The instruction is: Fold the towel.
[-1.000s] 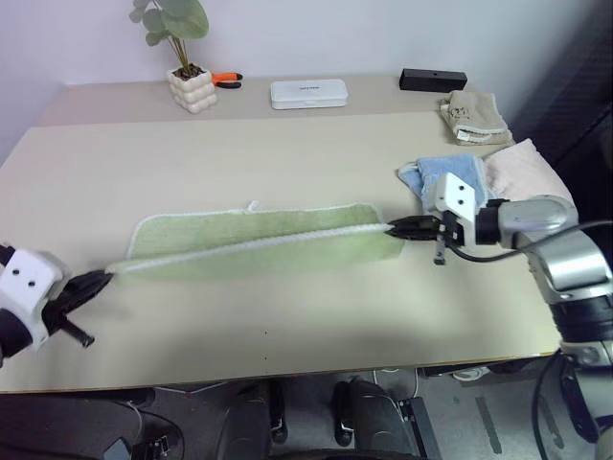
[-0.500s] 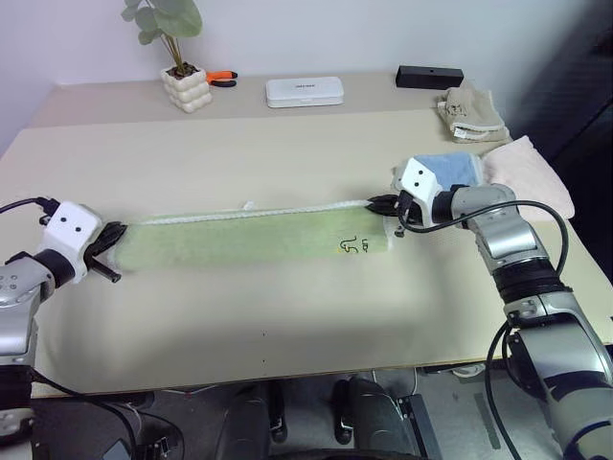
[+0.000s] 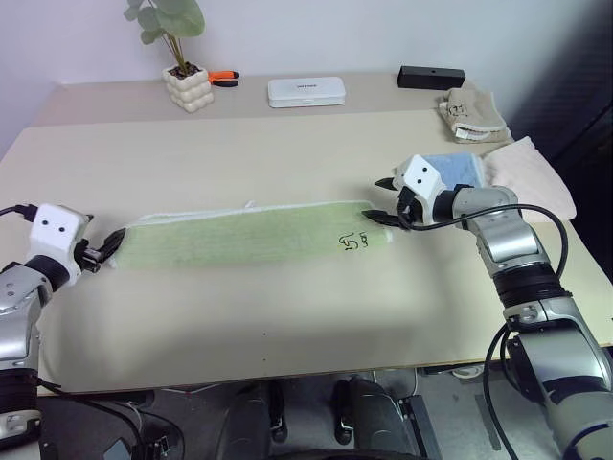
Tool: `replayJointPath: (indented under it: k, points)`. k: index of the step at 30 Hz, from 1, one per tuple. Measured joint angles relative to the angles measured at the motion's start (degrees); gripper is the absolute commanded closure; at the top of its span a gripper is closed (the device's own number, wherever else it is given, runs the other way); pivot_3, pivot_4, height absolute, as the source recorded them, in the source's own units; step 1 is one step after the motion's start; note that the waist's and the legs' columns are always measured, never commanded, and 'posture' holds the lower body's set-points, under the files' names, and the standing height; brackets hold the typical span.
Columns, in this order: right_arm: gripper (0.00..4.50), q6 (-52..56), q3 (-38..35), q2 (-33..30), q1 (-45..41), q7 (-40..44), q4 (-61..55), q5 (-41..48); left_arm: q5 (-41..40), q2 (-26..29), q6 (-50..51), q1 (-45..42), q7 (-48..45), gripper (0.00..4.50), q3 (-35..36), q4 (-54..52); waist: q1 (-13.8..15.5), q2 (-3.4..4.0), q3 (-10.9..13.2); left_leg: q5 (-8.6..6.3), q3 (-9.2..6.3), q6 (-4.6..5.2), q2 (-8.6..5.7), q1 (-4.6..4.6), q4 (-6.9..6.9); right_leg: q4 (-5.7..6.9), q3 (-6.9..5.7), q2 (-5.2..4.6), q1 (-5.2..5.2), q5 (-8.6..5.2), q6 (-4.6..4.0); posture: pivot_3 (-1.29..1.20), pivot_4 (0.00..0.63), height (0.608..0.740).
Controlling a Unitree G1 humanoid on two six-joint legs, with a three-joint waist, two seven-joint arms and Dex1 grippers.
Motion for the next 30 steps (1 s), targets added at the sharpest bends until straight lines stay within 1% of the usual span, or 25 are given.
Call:
replayJointPath:
  k: [3, 6, 7, 8, 9, 10, 12, 14, 15, 17, 18, 19, 21, 22, 23, 25, 30]
  points:
    - [1.28, 2.7, -2.8, -1.3, 2.6, -0.3, -4.5, 1.8, -1.6, -1.9, 1.5, 1.1, 4.2, 1.76, 3.8, -2.2, 0.0, -0.02, 0.0, 0.00, -0.02, 0.00, 0.00, 0.00, 0.00, -0.01, 0.01, -0.01, 0.02, -0.01, 0.01, 0.00, 0.150, 0.740]
    - [0.47, 10.0, -7.0, -3.5, 7.6, 0.7, -11.5, 6.6, -3.9, -3.6, 3.7, 3.2, 6.6, 1.73, 7.3, -7.4, 0.2, -0.06, 0.0, -0.01, -0.05, 0.01, 0.00, 0.00, 0.00, -0.03, 0.00, -0.01, 0.06, -0.01, 0.01, 0.00, 0.150, 0.740]
    - [0.04, 13.0, -8.4, -3.8, 9.6, 0.9, -14.2, 8.5, -4.8, -4.2, 4.6, 4.0, 6.7, 1.73, 7.7, -10.0, 0.3, -0.07, 0.0, -0.01, -0.07, 0.01, 0.00, 0.01, 0.00, -0.03, 0.00, -0.01, 0.08, -0.01, 0.01, 0.00, 0.150, 0.740]
    - [0.04, 16.3, -9.9, -3.8, 12.4, 0.7, -17.8, 10.7, -5.7, -5.0, 5.5, 5.4, 6.4, 1.73, 7.5, -13.7, 0.4, -0.10, -0.1, -0.01, -0.09, 0.01, 0.00, 0.01, 0.00, -0.03, 0.00, -0.01, 0.09, -0.01, 0.01, 0.00, 0.150, 0.740]
    - [0.04, 19.4, -11.2, -3.8, 14.9, 0.3, -20.8, 12.8, -6.4, -5.6, 6.2, 6.7, 5.7, 1.73, 6.6, -17.2, 0.5, -0.11, -0.1, -0.02, -0.11, 0.01, -0.01, 0.03, 0.00, -0.04, 0.00, -0.02, 0.13, -0.01, 0.01, 0.00, 0.150, 0.740]
    - [0.04, 23.3, -12.5, -3.5, 18.4, -0.3, -24.7, 15.5, -7.1, -6.4, 7.0, 8.3, 4.6, 1.73, 4.4, -21.6, 0.6, -0.11, -0.1, -0.02, -0.12, 0.01, -0.02, 0.03, 0.00, -0.04, 0.00, -0.02, 0.14, 0.00, 0.01, 0.00, 0.150, 0.740]
    - [0.04, 27.9, -13.8, -2.7, 23.2, -1.1, -29.9, 19.1, -8.0, -7.5, 7.8, 10.3, 2.7, 1.73, 0.4, -27.1, 0.9, -0.11, -0.1, -0.03, -0.13, 0.01, -0.02, 0.05, 0.01, -0.03, 0.00, -0.01, 0.14, 0.00, 0.00, 0.00, 0.150, 0.740]
    - [0.04, 33.4, -15.6, -1.8, 31.2, -3.0, -37.7, 23.4, -9.0, -8.0, 8.7, 14.1, -0.4, 1.73, -5.8, -35.3, 1.4, -0.12, -0.1, -0.06, -0.14, 0.03, -0.02, 0.05, -0.02, -0.08, 0.02, -0.01, 0.14, -0.01, 0.00, 0.00, 0.150, 0.740]
    - [0.04, 35.6, -15.7, -0.9, 33.8, -4.0, -40.1, 25.0, -9.8, -8.5, 9.3, 15.3, -1.7, 1.73, -8.7, -38.2, 1.3, -0.12, -0.1, -0.06, -0.13, 0.03, -0.02, 0.05, -0.02, -0.07, 0.05, 0.00, 0.12, -0.01, 0.00, 0.00, 0.150, 0.740]
    - [0.04, 41.3, -16.6, 1.7, 35.9, -8.0, -43.3, 28.0, -10.7, -9.0, 10.0, 16.1, -3.2, 1.73, -12.0, -41.3, 1.2, -0.11, -0.1, -0.06, -0.13, 0.04, 0.02, 0.08, -0.02, -0.04, 0.06, 0.03, 0.10, 0.02, -0.06, 0.00, 0.150, 0.740]
    - [0.04, 45.4, -17.8, 3.9, 36.0, -11.9, -44.5, 29.5, -11.1, -9.1, 10.1, 16.1, -3.9, 1.73, -13.1, -42.4, 1.2, -0.10, -0.1, -0.13, -0.14, 0.17, 0.10, 0.09, -0.01, -0.05, 0.06, 0.05, 0.10, 0.08, -0.16, 0.00, 0.150, 0.740]
    - [0.04, 47.6, -18.1, 4.4, 35.9, -13.9, -45.0, 30.2, -11.2, -9.1, 10.1, 16.1, -4.3, 1.73, -13.7, -42.9, 1.3, -0.09, -0.1, -0.14, -0.15, 0.17, 0.12, 0.11, 0.00, -0.05, 0.06, 0.07, 0.10, 0.09, -0.19, 0.00, 0.150, 0.740]
    - [0.04, 52.8, -20.2, 7.4, 35.0, -19.5, -45.5, 31.7, -11.9, -9.3, 10.8, 16.0, -4.8, 1.73, -14.3, -43.2, 1.4, -0.10, -0.1, -0.13, -0.19, 0.17, 0.14, 0.11, 0.00, -0.05, 0.05, 0.10, 0.10, 0.08, -0.21, 0.00, 0.150, 0.740]
    - [0.04, 53.9, -20.7, 8.4, 34.4, -20.8, -45.6, 32.1, -12.2, -9.3, 11.1, 16.0, -5.0, 1.73, -14.5, -43.2, 1.4, -0.10, -0.1, -0.14, -0.19, 0.17, 0.14, 0.11, 0.00, -0.05, 0.06, 0.11, 0.10, 0.08, -0.21, 0.00, 0.150, 0.740]
    - [0.04, 56.8, -22.4, 11.8, 32.6, -24.9, -45.4, 33.1, -12.4, -9.3, 11.4, 15.5, -5.5, 1.73, -14.9, -43.2, 1.3, -0.13, -0.1, -0.13, -0.19, 0.18, 0.14, 0.11, 0.00, -0.05, 0.06, 0.18, 0.10, 0.08, -0.21, 0.00, 0.150, 0.740]
    - [0.04, 58.9, -23.2, 14.2, 30.7, -28.1, -45.2, 33.8, -12.4, -9.3, 11.7, 15.0, -5.8, 1.73, -15.6, -43.4, 1.4, -0.09, -0.1, -0.13, -0.18, 0.18, 0.14, 0.10, -0.01, -0.05, 0.06, 0.22, 0.09, 0.08, -0.21, 0.00, 0.150, 0.740]
    - [0.04, 63.7, -29.6, 24.4, 22.9, -39.2, -39.7, 35.5, -12.4, -9.4, 12.2, 15.2, -5.8, 1.73, -16.5, -43.8, 1.2, -0.15, -0.2, -0.12, -0.18, 0.17, 0.17, 0.10, -0.01, -0.05, 0.06, 0.31, 0.11, 0.09, -0.20, 0.00, 0.150, 0.740]
